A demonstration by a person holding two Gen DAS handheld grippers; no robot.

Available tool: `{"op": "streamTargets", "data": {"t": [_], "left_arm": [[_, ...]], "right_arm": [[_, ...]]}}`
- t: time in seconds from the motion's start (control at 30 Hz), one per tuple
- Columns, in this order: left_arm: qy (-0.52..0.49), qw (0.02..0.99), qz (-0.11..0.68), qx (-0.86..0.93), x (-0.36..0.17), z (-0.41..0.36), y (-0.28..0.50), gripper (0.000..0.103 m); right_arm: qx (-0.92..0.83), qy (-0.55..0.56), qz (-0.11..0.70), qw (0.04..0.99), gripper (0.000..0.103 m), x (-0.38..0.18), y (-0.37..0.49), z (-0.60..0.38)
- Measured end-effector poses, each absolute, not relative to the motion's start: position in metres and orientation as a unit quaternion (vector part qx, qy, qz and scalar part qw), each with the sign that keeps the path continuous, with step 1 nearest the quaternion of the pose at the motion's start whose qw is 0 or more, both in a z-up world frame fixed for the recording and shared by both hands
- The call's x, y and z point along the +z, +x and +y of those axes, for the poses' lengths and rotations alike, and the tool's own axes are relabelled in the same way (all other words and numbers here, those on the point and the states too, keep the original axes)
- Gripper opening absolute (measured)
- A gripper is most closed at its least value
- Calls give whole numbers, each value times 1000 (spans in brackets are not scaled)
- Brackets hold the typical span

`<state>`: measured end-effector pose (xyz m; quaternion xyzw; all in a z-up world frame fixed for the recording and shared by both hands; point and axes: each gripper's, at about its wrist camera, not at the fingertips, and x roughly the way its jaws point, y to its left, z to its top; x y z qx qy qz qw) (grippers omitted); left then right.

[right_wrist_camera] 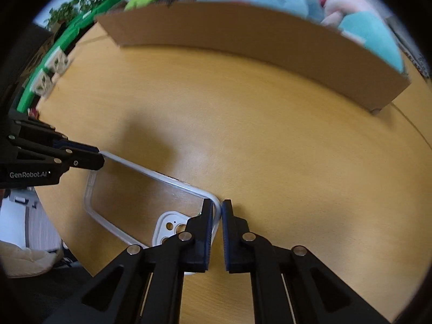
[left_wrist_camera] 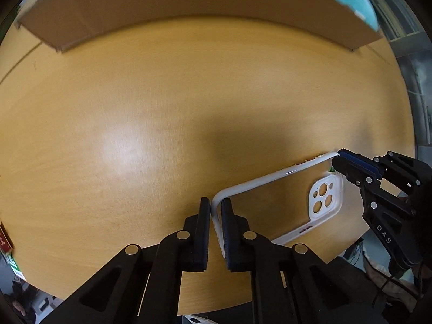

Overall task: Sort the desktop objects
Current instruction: 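Carry the phone case over the box and drop it onto the pink bear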

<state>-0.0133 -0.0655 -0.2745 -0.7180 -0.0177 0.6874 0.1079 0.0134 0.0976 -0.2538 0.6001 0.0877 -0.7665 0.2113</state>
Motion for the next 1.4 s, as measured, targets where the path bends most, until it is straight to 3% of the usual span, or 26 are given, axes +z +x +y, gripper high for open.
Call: {"op": "streamTargets", "data": {"t": [0.37, 0.57, 0.7, 0.9, 1.17, 1.2, 1.23, 1.27, 1.3, 1.4], "left_arm": [[-570, 128, -7, 812, -107, -79, -117, 8], [-511, 128, 23, 850, -61, -97, -227, 8], [-515, 134, 22, 846, -66, -103, -299, 8], [-574, 132, 36, 807, -140, -99, -375, 8], [-603, 126, 29, 788, -174, -102, -375, 9], [-601, 122, 23, 789, -170, -104, -372, 12], [-596, 116, 18, 794, -163, -108, -368, 14], [-591, 109, 13, 799, -156, -111, -364, 27], [-584, 103, 8, 805, -148, -115, -360, 48], [-547, 75, -12, 833, -110, -130, -334, 91]], "right_arm": [[-870, 451, 79, 185, 6, -109, -101, 100], [-896, 404, 92, 160, 6, -68, -199, 94], [-886, 433, 82, 144, 6, -83, -270, 92], [-849, 505, 88, 129, 6, -144, -340, 89], [-836, 529, 87, 120, 11, -173, -344, 92], [-837, 528, 84, 118, 27, -170, -344, 92], [-838, 527, 81, 118, 59, -166, -344, 93], [-841, 522, 75, 120, 75, -160, -341, 96], [-845, 515, 67, 123, 83, -153, -337, 99], [-864, 489, 62, 106, 83, -125, -318, 111]]}}
